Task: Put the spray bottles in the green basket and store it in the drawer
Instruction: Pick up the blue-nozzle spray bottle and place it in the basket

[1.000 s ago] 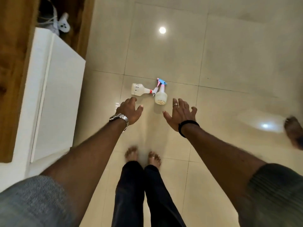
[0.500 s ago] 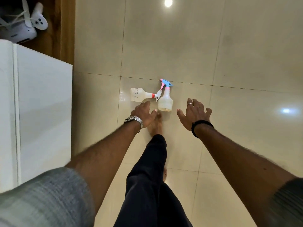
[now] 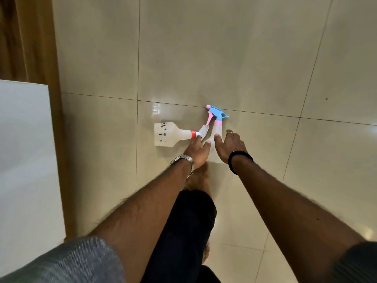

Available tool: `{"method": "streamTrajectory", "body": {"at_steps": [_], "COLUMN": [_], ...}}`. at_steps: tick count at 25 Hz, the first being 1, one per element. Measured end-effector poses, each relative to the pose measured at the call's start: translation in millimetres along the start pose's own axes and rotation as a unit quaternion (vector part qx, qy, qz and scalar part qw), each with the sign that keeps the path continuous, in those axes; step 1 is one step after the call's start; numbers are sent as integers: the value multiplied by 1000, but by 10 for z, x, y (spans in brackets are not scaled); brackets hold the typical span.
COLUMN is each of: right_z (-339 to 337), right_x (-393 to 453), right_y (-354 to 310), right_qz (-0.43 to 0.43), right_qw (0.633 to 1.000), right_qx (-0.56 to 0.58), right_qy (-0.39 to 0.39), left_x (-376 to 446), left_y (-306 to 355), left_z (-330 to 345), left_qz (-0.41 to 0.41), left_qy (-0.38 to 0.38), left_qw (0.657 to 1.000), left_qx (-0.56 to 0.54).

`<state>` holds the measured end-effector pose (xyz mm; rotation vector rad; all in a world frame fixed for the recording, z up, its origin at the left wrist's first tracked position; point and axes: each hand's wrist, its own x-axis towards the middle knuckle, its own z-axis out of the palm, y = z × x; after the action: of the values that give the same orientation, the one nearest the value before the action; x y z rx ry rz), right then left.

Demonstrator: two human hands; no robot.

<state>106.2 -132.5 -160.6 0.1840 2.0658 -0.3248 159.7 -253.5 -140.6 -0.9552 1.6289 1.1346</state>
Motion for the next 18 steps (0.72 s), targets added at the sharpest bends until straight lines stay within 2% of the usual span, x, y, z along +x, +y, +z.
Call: {"method": "streamTrajectory", "body": {"at_steps": [3,5,7,15,18], "right_z": [183,265,247,-646,-925], "right_x": [258,261,114,-1355,-1786], "right_y": [55,80,62,-104,-110], "right_qz": [80,107,105,4,-49], "right_qw": [991,977,970,968,971], "right_qx": [85,150,187,249,233], "right_qy": [-64,-105,-115,-34,-15], "left_x": [260,268,131,-1334,-1812], "left_y": [68,75,73,639,819], "left_z": [140,226,244,-3,21], "left_qz": [-60,-65,-48,20,54], "left_qy": [-30,-19,8,66,102], "left_qw": [995,994,994,989,984], "left_qx": [-73,-91,-100,-129,-136]}}
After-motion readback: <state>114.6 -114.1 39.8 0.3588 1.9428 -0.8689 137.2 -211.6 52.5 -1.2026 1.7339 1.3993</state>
